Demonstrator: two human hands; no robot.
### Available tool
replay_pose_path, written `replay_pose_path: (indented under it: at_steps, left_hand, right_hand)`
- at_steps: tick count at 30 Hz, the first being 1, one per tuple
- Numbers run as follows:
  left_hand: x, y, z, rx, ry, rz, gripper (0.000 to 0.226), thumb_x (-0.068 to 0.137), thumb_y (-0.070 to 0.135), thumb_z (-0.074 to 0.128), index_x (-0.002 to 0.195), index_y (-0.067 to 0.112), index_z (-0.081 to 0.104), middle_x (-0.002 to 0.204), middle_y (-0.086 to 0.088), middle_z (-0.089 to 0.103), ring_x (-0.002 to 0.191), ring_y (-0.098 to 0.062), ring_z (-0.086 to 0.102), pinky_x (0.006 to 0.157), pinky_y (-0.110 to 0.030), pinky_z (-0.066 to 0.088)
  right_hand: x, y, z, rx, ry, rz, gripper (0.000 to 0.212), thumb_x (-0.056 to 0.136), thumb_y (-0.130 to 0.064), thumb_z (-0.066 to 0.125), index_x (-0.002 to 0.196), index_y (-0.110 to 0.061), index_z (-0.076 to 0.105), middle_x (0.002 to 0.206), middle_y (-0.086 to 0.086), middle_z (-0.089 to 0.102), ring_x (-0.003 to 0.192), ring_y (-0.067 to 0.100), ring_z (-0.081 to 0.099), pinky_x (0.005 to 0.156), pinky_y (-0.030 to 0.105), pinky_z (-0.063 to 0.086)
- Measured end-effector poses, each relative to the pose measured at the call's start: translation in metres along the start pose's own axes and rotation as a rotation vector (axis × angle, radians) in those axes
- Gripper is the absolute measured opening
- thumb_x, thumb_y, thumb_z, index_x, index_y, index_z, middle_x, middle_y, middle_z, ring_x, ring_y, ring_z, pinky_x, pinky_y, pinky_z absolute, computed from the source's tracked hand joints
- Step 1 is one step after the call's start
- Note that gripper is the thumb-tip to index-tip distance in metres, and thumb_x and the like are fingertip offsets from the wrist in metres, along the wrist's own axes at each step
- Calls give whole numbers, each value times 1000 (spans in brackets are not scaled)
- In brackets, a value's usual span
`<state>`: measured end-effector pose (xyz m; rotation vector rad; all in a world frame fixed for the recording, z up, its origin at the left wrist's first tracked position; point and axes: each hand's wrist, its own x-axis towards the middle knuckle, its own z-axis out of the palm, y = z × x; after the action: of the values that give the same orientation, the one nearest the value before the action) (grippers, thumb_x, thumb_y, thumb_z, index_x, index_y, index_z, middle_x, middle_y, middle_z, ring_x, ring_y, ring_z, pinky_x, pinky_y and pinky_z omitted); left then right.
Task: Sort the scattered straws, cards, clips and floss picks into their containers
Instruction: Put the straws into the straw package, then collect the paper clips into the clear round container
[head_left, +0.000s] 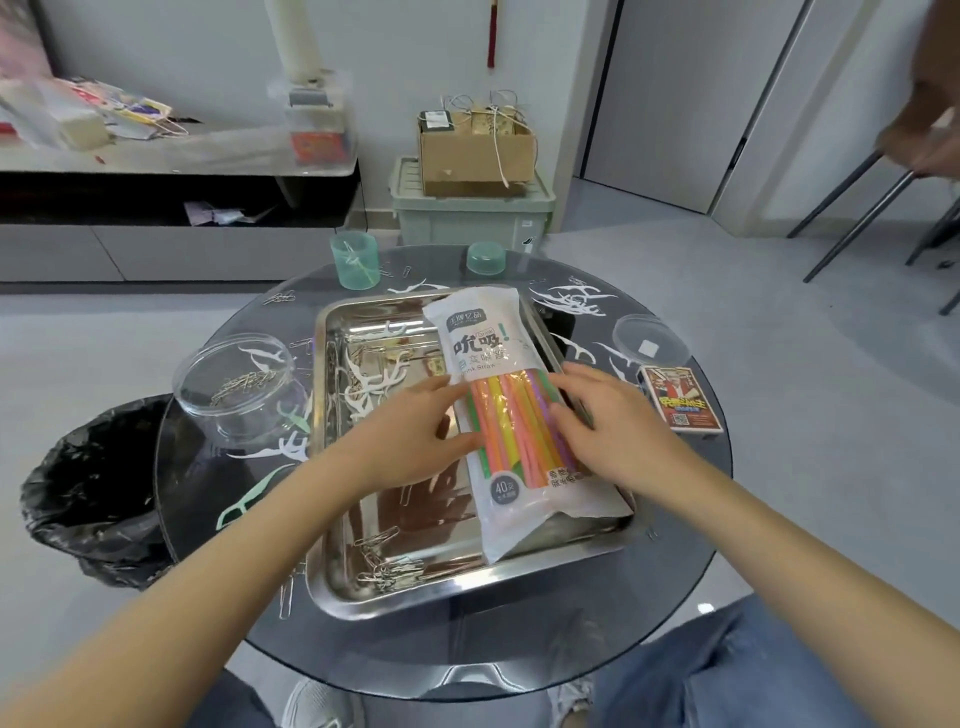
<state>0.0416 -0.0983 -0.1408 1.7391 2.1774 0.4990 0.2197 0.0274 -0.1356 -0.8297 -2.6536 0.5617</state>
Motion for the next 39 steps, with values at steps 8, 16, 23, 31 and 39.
replay_pose_path:
  at_steps: [8, 16, 23, 31, 39]
  left_hand:
    - [-2, 5, 0, 69, 46, -9, 56, 93, 44, 53, 142, 19, 42, 146, -2, 42, 130, -17, 43, 107, -28, 31]
    - [-2, -12, 3, 95, 91, -101, 50, 93, 41, 53, 137, 18, 49, 139, 2, 48, 121, -16, 50, 101, -30, 40]
    - [18, -47, -20, 275, 172, -260, 45, 98, 30, 43, 139, 10, 44, 142, -9, 46, 128, -27, 45, 103, -44, 41]
    - [68, -79, -22, 504, -11, -281, 69, 99, 53, 19, 151, 8, 16, 159, -11, 12, 147, -24, 11, 118, -45, 14]
    - [66, -78, -8, 565, -32, -344, 78, 95, 61, 13, 148, 4, 22, 156, -16, 20, 142, -32, 22, 116, -44, 18]
  right_hand:
    - [7, 69, -23, -334, -42, 596, 54, 86, -48, 57, 122, -9, 48, 128, 16, 49, 119, 35, 42, 90, 40, 42]
    - [11, 90, -16, -264, 84, 604, 45, 85, -31, 58, 119, -4, 46, 113, 24, 55, 107, 40, 44, 80, 38, 39]
    - [19, 48, -34, -61, 209, 315, 50, 79, -32, 68, 123, -18, 50, 91, -8, 56, 78, 14, 51, 66, 26, 36]
    - [75, -29, -20, 97, -61, 26, 58, 81, -34, 67, 133, -27, 42, 120, -5, 57, 103, 13, 53, 78, 27, 42]
    - [135, -52, 32, 79, -47, -83, 50, 81, -31, 65, 128, -23, 47, 118, -1, 57, 104, 13, 49, 77, 24, 34]
